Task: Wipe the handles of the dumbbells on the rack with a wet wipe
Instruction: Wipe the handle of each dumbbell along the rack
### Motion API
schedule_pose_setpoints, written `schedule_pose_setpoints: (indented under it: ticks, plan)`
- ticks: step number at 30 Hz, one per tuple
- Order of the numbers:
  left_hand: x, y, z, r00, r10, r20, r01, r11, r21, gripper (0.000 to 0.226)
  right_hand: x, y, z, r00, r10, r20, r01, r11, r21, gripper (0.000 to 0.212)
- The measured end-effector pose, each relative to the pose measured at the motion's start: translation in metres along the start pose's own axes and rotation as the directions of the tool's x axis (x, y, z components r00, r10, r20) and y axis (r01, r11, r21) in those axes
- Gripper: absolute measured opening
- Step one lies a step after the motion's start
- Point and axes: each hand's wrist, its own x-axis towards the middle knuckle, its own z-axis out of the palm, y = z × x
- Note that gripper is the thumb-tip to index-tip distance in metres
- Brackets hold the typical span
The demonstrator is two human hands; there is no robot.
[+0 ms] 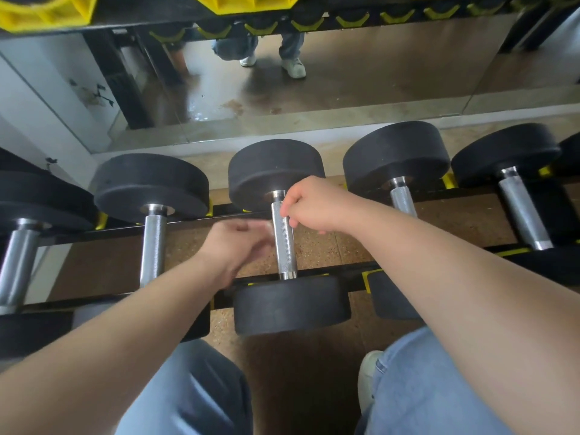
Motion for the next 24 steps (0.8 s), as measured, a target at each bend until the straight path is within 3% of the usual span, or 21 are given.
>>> schedule_pose_setpoints:
  ticks: [2,5,8,10,12,15,17,19,22,24]
  plan:
    - [0.01,0.01,0.002,0.994,0.104,-0.04,-0.106,0.992,-0.061,0.007,-0.002,0.001,-0.001,1.0,-0.013,-0.001,0.013,1.0,0.002,0.03]
    - [0.009,0.011,-0.005,0.969,0.241,0.049,-0.245,0.93,0.273,0.008,-0.003,0.0,0.0,1.0,-0.012,0.003,0.012,1.0,0.0,0.029]
    - [-0.008,0.003,-0.017,0.938,0.209,0.276,-0.341,0.69,0.639,0.013,-0.003,0.001,0.0,1.0,-0.013,0.011,0.013,1.0,0.003,0.03]
    - [-0.019,0.0,-0.017,0.915,0.192,0.355,-0.401,0.539,0.741,0.013,-0.004,0.0,-0.001,1.0,-0.019,0.016,0.019,1.0,-0.01,0.031]
    - [-0.02,0.004,-0.01,0.904,0.294,0.309,-0.422,0.512,0.748,0.013,-0.004,0.0,-0.001,1.0,-0.028,0.004,0.028,0.999,-0.023,0.032]
    - [-0.002,0.015,0.007,0.848,0.514,0.131,-0.443,0.551,0.707,0.015,-0.004,-0.001,-0.001,0.998,-0.032,-0.047,0.031,0.999,-0.027,0.032]
    - [0.008,0.024,0.014,0.823,0.566,0.041,-0.424,0.565,0.707,0.011,-0.005,-0.001,-0.002,0.994,-0.034,-0.103,0.031,0.999,-0.03,0.033]
    - [0.01,0.024,0.01,0.801,0.587,0.117,-0.462,0.482,0.744,0.01,-0.006,-0.001,-0.005,0.988,-0.034,-0.152,0.031,0.999,-0.023,0.035]
    - [-0.007,0.015,-0.003,0.771,0.464,0.436,-0.606,0.327,0.725,0.01,-0.01,0.002,-0.007,0.989,-0.033,-0.143,0.03,0.999,-0.021,0.034]
    - [-0.013,0.007,-0.007,0.725,0.415,0.55,-0.674,0.266,0.689,0.01,-0.014,0.002,-0.007,0.995,-0.026,-0.098,0.022,0.999,-0.044,0.028]
